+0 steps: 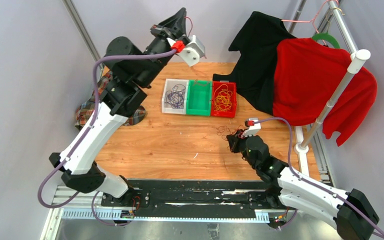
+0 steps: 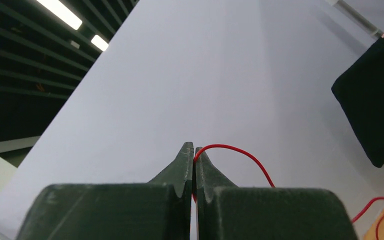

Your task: Untangle the cables

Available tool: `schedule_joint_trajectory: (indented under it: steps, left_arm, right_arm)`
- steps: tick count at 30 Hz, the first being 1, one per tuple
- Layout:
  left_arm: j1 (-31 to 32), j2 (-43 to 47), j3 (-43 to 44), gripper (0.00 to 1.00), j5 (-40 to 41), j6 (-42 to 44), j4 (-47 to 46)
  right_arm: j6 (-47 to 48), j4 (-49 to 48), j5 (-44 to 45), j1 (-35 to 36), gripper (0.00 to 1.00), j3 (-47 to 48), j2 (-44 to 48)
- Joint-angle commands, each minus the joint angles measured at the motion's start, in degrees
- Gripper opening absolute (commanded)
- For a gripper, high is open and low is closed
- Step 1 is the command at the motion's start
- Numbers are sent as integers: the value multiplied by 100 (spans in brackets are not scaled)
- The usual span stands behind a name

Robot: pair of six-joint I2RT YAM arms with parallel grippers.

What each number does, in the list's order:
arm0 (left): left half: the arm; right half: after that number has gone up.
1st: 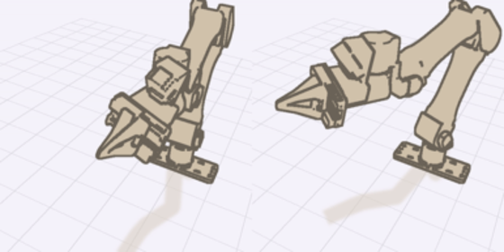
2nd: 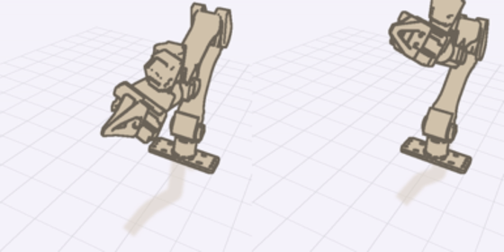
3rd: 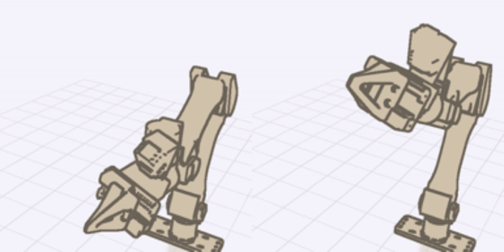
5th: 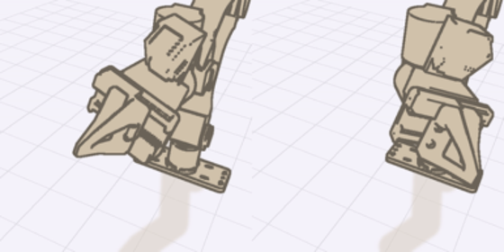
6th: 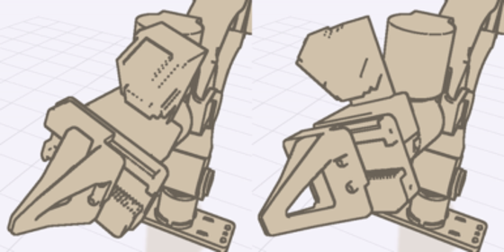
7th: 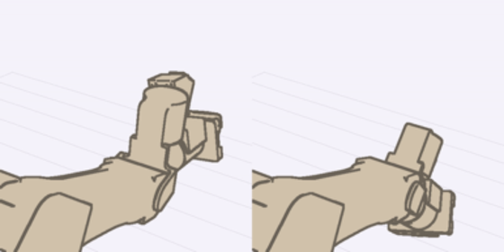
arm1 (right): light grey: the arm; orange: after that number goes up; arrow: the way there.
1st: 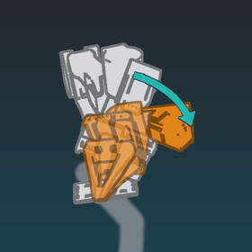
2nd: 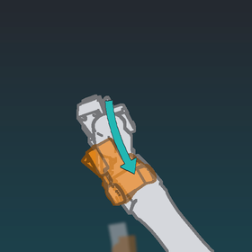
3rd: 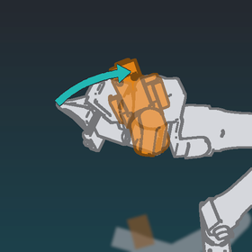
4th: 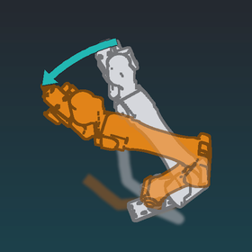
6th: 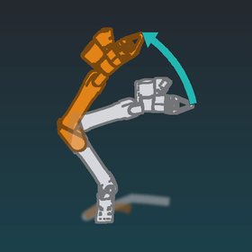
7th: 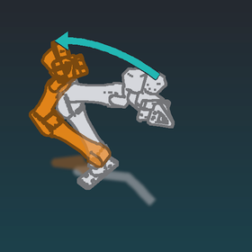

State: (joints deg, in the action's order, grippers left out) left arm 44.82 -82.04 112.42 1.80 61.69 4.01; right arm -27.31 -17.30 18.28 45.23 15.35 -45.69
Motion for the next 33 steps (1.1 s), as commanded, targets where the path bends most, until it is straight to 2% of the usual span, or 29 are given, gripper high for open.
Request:
schedule_joint_trajectory:
  steps: [1,8,15,24,33]
  left_arm:
    - [36,-224,148,0,65,-15,-380]
    - [27,-1084,760,0,113,47,-687]
    - [18,-1897,1663,1,391,-134,-1043]
    - [-148,-1790,985,0,495,-189,-1294]
    - [-348,-1941,714,1,502,-141,-1418]
  right_arm:
    - [14,367,530,-78,1,-131,316]
    - [-47,948,1177,-82,1,-195,852]
    - [18,1034,1227,-92,1,-249,948]
    - [47,1045,1118,-88,1,-270,1036]
    - [70,1212,1126,-88,1,-330,1262]
